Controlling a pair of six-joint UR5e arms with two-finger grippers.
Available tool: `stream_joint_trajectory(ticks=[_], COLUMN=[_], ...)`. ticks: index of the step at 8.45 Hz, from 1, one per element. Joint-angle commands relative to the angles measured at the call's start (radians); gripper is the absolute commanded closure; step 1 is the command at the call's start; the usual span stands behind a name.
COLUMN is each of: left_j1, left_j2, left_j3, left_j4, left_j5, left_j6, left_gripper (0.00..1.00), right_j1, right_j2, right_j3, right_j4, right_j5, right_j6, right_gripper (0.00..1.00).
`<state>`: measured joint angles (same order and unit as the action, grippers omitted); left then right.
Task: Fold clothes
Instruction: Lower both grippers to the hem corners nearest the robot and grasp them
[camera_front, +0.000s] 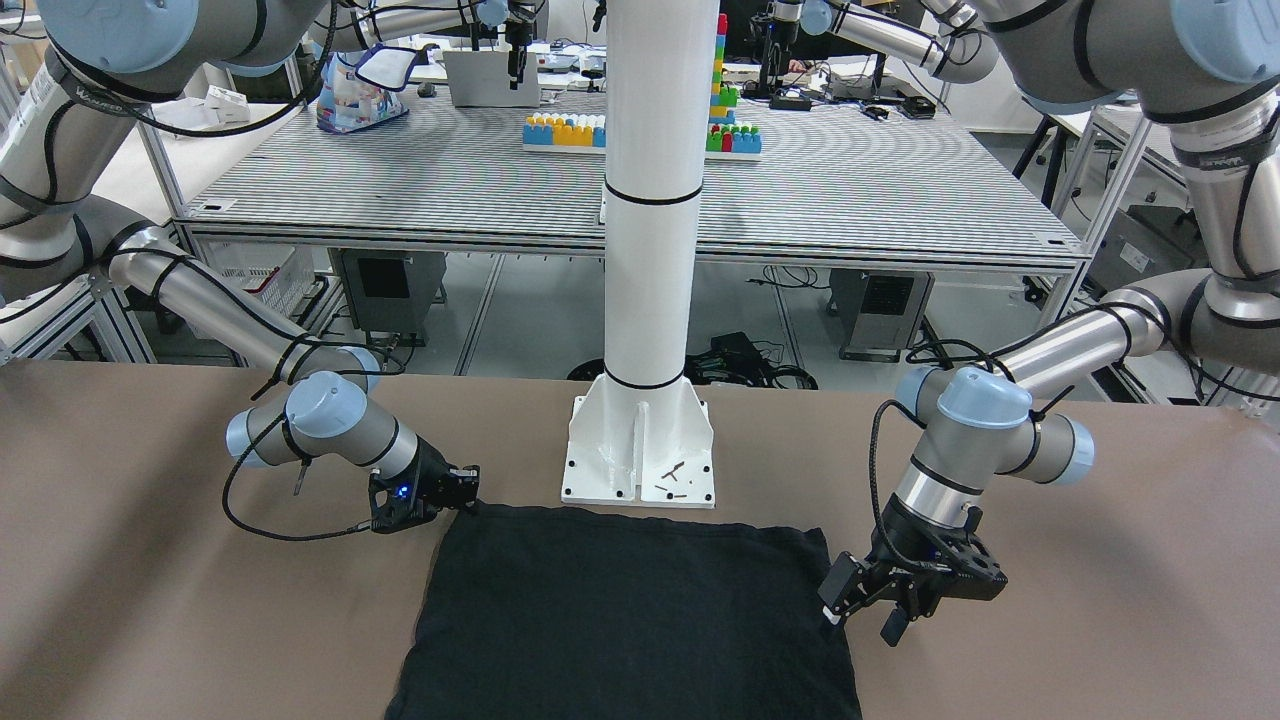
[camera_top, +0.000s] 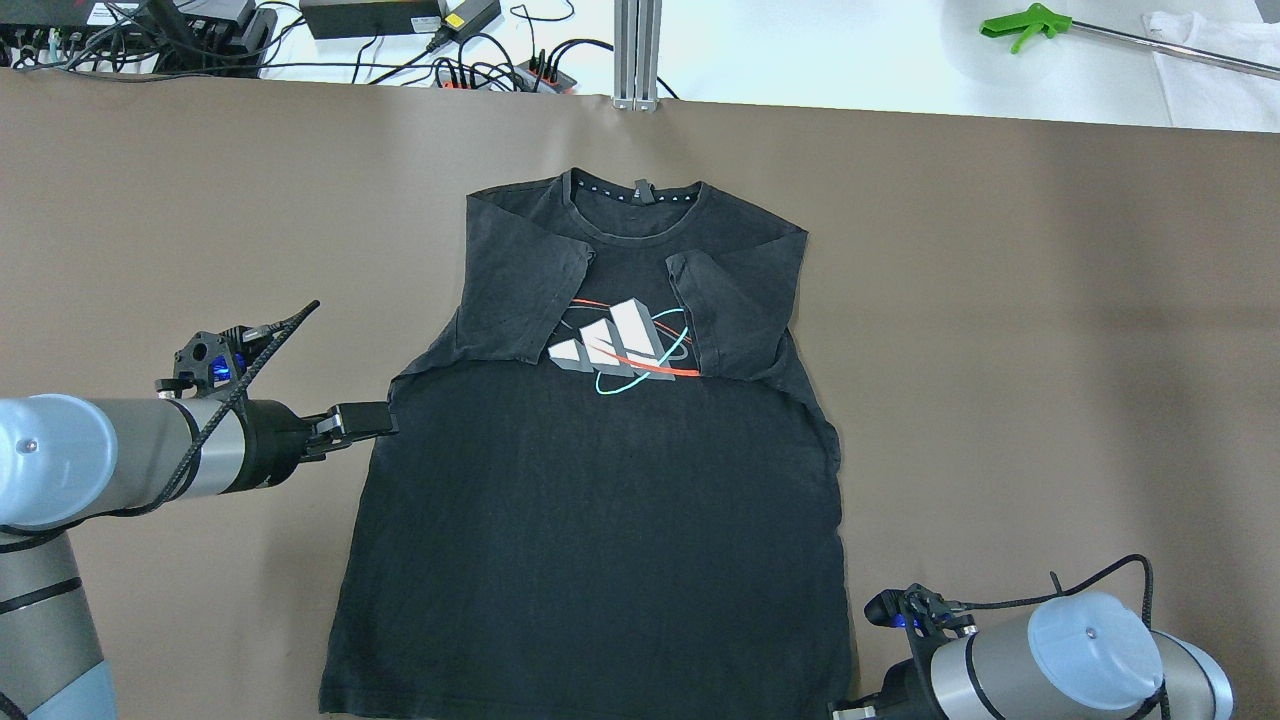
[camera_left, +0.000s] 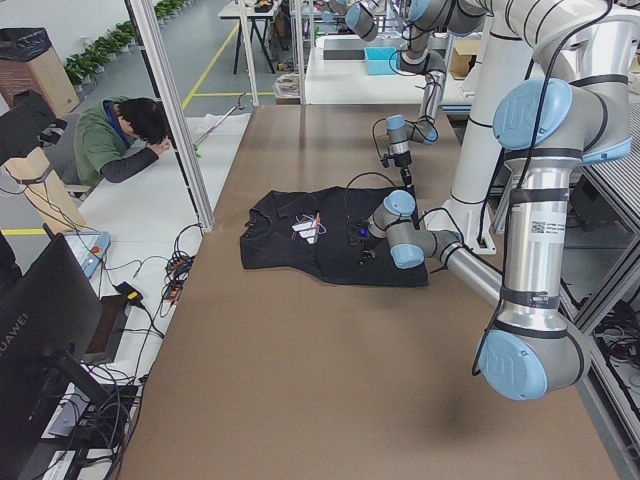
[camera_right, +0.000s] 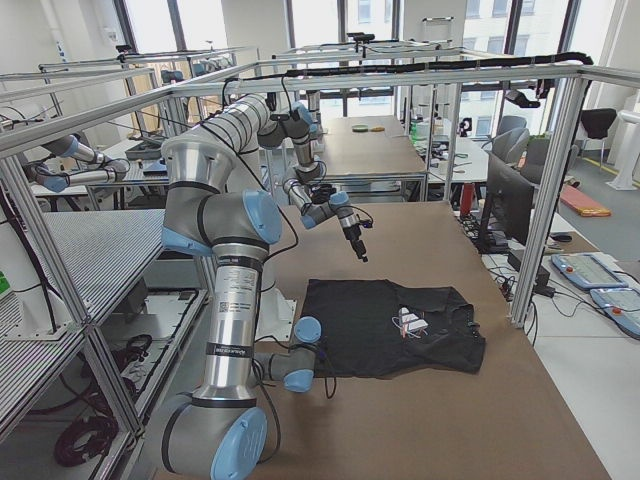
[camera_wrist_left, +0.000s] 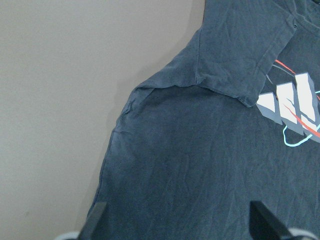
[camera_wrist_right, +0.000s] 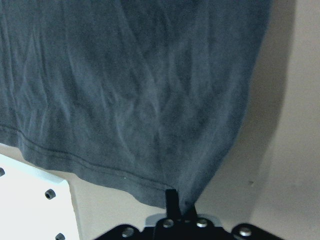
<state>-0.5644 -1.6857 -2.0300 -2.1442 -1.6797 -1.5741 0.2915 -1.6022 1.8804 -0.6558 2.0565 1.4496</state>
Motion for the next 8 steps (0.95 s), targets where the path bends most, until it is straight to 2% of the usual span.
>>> stream_joint_trajectory(ticks=[1,3,5,8], left_j1=[0.036,0.139,0.204,0.393], left_j2=[0.015,0.09,0.219,0.239], left_j3=[-0.004,-0.051,-0.055,-0.047], left_j4=[-0.008,-0.029,-0.196,-0.221], left_j5=[0.0,0.067,0.095,0.266], left_j6=[0.008,0.006,-0.003,-0.055], left_gripper=[0.0,0.0,0.0,0.0], right_j1=[0.001,0.008,0.014,0.031], right_j2=[-0.001,-0.002,0.004,0.008], right_j3=[0.025,0.065,0.068,0.082], right_j4=[0.008,0.013,0.013,0.013], right_j5=[0.001,0.014,0.014,0.022], right_j6=[0.0,0.006,0.014,0.014], right_gripper=[1.0,0.98,0.99,1.0])
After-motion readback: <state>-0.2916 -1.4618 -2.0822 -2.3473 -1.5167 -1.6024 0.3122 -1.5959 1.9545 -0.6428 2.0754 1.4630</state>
